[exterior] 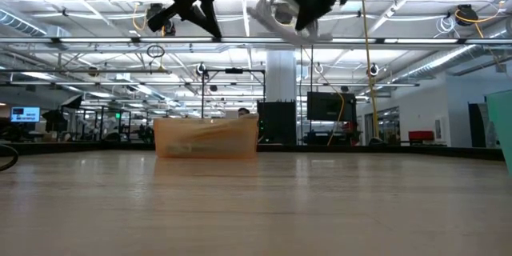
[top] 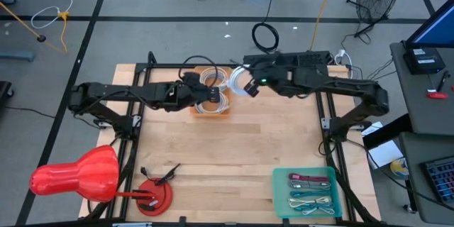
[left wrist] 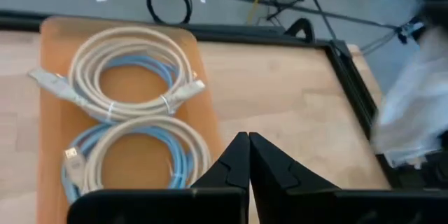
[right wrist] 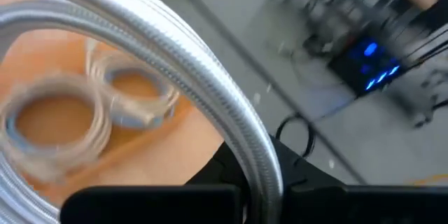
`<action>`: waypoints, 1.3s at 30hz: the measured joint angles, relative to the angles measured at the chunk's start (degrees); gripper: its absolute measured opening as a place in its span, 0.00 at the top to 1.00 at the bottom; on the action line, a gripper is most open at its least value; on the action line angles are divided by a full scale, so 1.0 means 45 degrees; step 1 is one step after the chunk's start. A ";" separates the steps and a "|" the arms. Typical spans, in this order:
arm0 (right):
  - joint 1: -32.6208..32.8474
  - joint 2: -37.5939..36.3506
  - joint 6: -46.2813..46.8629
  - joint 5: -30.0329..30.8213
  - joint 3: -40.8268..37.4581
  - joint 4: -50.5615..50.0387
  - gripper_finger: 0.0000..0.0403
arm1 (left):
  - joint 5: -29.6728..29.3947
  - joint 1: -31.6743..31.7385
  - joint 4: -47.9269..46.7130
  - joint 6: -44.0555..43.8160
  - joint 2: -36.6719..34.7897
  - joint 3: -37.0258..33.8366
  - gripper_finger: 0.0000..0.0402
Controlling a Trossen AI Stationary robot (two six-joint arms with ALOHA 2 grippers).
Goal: Pick & Place USB Port
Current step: Put the white usb cable into the orange bin
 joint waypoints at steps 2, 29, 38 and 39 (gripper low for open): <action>-0.0178 0.0738 0.0323 -0.0569 0.0372 -0.0805 0.98 | 0.0302 -0.0019 -0.0096 -0.0009 0.0000 -0.0004 0.99; -0.1537 0.8118 0.6443 -0.7998 0.9308 -0.8092 0.98 | 0.0266 -0.2074 -0.5294 -0.0997 -0.2892 -0.0005 0.98; -0.0563 0.9119 0.7713 -0.8139 0.9324 -0.5955 0.98 | 0.0159 -0.2141 -0.5872 -0.0619 -0.3222 -0.0009 0.99; -0.0516 0.9194 0.7759 -0.8165 0.9316 -0.5845 0.98 | 0.0159 -0.2170 -0.5872 -0.0616 -0.3225 -0.0009 0.99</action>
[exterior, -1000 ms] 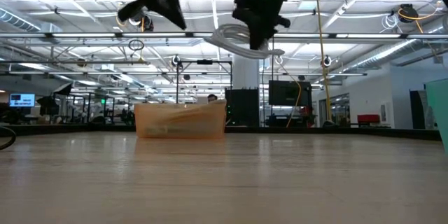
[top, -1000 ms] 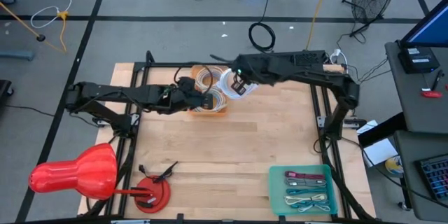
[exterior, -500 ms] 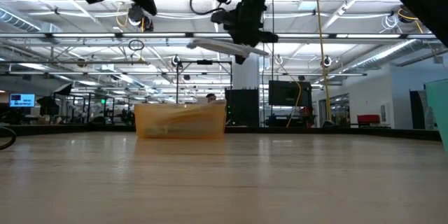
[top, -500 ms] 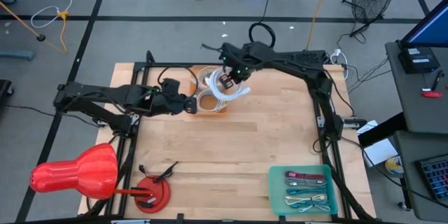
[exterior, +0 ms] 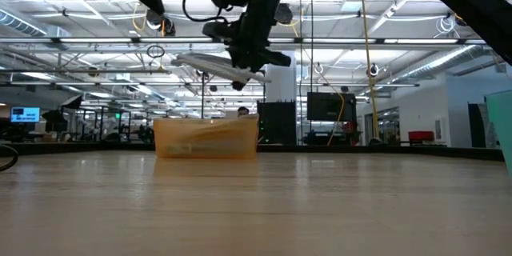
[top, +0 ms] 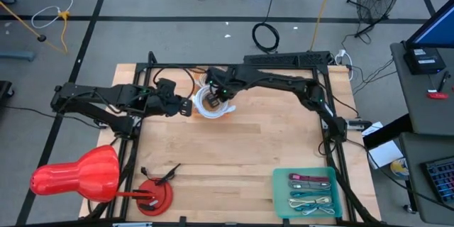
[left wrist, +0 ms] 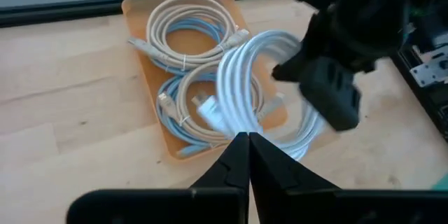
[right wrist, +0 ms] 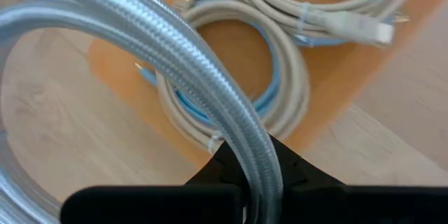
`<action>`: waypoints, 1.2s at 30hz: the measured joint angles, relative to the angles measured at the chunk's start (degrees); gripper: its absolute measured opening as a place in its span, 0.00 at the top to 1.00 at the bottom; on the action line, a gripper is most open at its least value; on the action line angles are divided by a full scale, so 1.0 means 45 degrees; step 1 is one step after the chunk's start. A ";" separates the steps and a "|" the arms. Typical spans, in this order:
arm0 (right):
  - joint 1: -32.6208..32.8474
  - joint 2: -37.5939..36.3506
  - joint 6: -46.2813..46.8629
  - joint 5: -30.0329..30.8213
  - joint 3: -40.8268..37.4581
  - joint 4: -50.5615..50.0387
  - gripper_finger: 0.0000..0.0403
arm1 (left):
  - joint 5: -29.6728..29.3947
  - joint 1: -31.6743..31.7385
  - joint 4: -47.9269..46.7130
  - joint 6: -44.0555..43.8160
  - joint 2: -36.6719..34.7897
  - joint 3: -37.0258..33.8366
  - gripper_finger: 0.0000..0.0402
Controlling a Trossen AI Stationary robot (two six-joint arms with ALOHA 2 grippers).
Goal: Pick & Place USB Port
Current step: Put the white usb cable into the orange bin
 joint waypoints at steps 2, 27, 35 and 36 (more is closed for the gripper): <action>0.0090 0.0263 0.0080 0.0013 -0.0002 0.0355 0.98 | 0.0000 -0.0087 0.0000 0.0004 0.0000 0.0000 0.97; -0.0480 0.0830 0.0241 0.1060 -0.0444 0.0916 0.98 | -0.0460 -0.1147 -0.0296 -0.0118 0.0073 0.0000 0.99; -0.0457 0.0835 0.0350 0.1105 -0.1100 0.1454 0.98 | -0.0573 -0.1147 -0.0291 -0.0160 0.0073 0.0000 0.97; -0.0457 0.0835 0.0348 0.1107 -0.1137 0.1461 0.98 | -0.0573 -0.1147 -0.0291 -0.0155 0.0076 0.0000 0.98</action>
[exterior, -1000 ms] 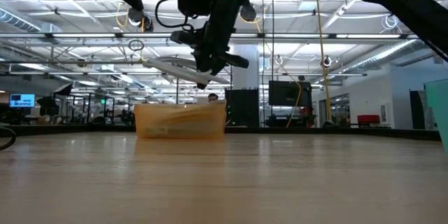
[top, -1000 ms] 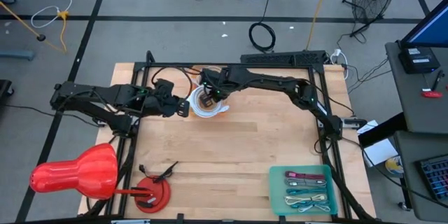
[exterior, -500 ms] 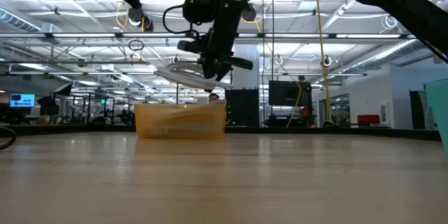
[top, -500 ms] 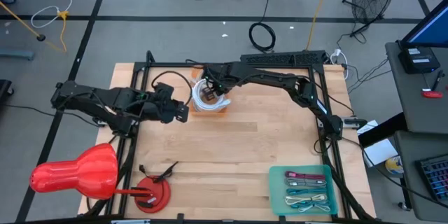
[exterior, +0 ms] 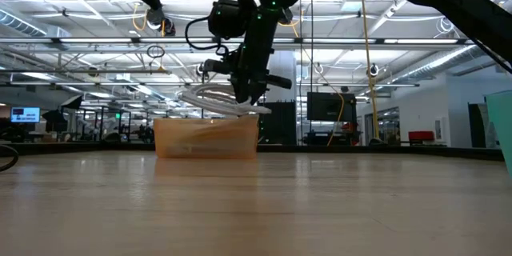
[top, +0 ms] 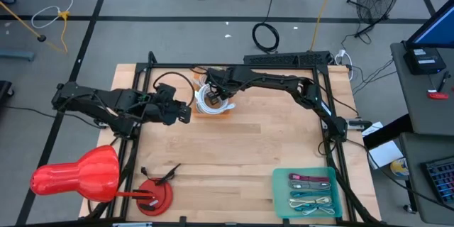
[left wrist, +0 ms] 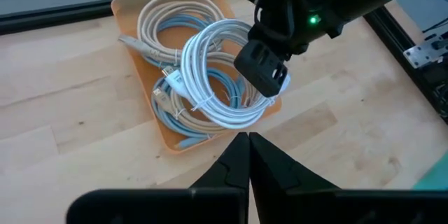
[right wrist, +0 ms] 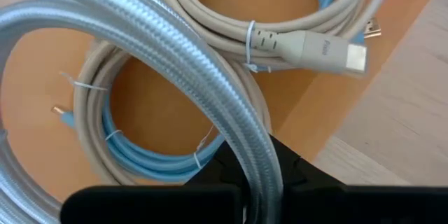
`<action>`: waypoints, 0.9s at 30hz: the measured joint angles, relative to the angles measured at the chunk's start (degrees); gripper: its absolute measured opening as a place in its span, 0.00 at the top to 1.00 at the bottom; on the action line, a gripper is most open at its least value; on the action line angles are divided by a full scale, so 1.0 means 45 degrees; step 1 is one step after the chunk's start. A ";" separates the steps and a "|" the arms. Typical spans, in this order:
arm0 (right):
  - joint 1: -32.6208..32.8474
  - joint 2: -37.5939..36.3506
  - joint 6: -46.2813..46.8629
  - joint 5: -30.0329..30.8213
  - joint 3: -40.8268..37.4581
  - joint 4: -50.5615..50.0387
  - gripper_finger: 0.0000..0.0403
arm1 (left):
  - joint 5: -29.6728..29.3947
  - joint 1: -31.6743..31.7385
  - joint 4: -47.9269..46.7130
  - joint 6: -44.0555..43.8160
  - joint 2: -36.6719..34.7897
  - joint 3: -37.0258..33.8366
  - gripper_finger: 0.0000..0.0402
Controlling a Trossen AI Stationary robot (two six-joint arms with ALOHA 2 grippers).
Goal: Pick & Place USB Port
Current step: Put the white usb cable into the orange bin
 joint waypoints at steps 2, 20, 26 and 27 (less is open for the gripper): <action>0.0000 -0.0009 -0.0002 0.0003 -0.0126 0.0181 0.98 | 0.0000 0.0000 0.0005 0.0050 -0.0003 0.0000 0.99; 0.0063 -0.0010 0.0136 0.0272 -0.0239 0.1024 0.97 | -0.0107 -0.0141 0.0005 0.0083 0.0002 0.0000 0.97; 0.0058 -0.0010 -0.0017 -0.0004 -0.0239 0.1120 0.96 | -0.0121 -0.0136 0.0009 0.0111 0.0002 0.0000 0.99; 0.0058 -0.0010 -0.0034 -0.0075 -0.0239 0.1123 0.96 | -0.0122 -0.0142 0.0005 0.0102 0.0002 0.0000 0.99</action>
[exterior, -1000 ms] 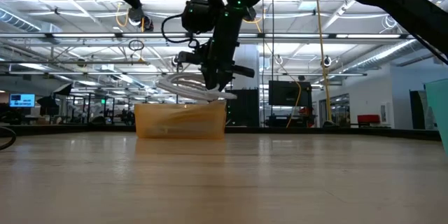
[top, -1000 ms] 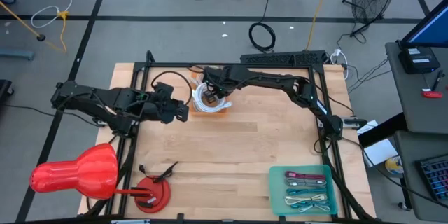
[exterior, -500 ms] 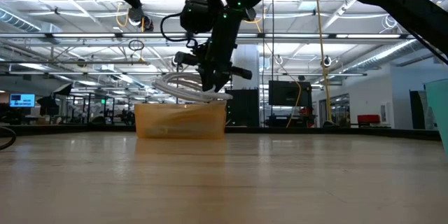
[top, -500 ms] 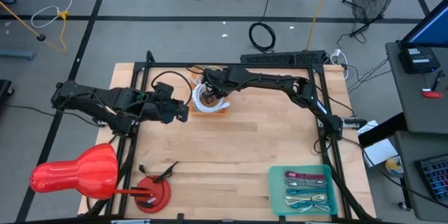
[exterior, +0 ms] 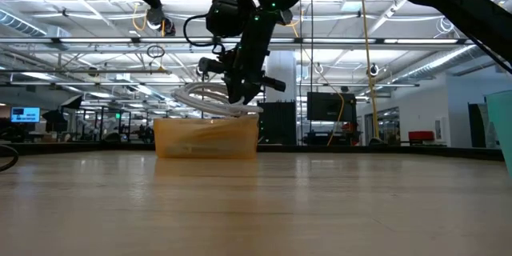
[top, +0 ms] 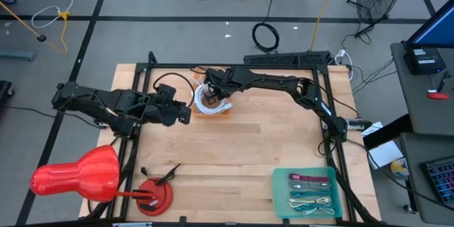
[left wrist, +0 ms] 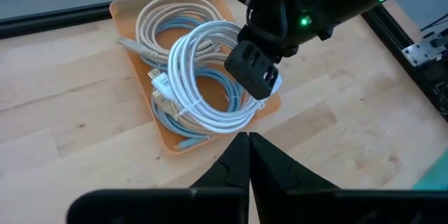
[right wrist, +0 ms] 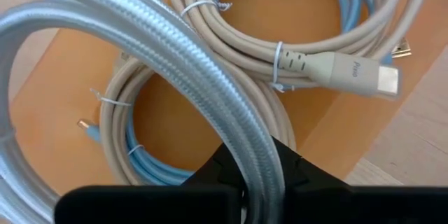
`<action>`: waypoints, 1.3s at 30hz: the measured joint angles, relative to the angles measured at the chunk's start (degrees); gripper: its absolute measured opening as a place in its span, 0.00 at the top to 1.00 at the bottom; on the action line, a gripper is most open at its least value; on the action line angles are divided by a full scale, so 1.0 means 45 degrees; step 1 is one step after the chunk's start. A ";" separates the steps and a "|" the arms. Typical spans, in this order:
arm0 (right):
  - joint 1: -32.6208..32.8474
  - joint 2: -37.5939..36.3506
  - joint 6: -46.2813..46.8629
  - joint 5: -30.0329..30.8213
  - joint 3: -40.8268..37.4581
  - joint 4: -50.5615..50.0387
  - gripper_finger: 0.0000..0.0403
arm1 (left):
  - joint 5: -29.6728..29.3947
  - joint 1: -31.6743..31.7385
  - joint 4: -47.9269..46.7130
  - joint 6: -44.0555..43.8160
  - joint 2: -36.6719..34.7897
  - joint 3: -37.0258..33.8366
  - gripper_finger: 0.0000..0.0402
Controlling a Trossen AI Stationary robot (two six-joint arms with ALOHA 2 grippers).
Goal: Pick & Place USB Port
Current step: Put the white usb cable into the orange bin
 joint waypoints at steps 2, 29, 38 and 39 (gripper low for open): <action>0.0000 0.0000 -0.0042 -0.0008 0.0000 0.0018 0.96 | -0.0076 -0.0066 0.0000 0.0000 0.0000 0.0000 0.97; -0.0068 0.0000 -0.0738 -0.0333 0.0000 0.0083 0.61 | -0.0179 -0.0247 0.0005 -0.0010 0.0000 0.0000 0.99; -0.0248 -0.0148 -0.0877 -0.0296 0.0000 -0.0394 0.60 | -0.0210 -0.0242 -0.0019 0.0227 0.0000 0.0000 0.99; -0.0319 -0.0234 -0.0923 -0.0293 0.0000 -0.0452 0.60 | -0.0273 -0.0222 -0.0019 0.0276 0.0000 0.0000 0.99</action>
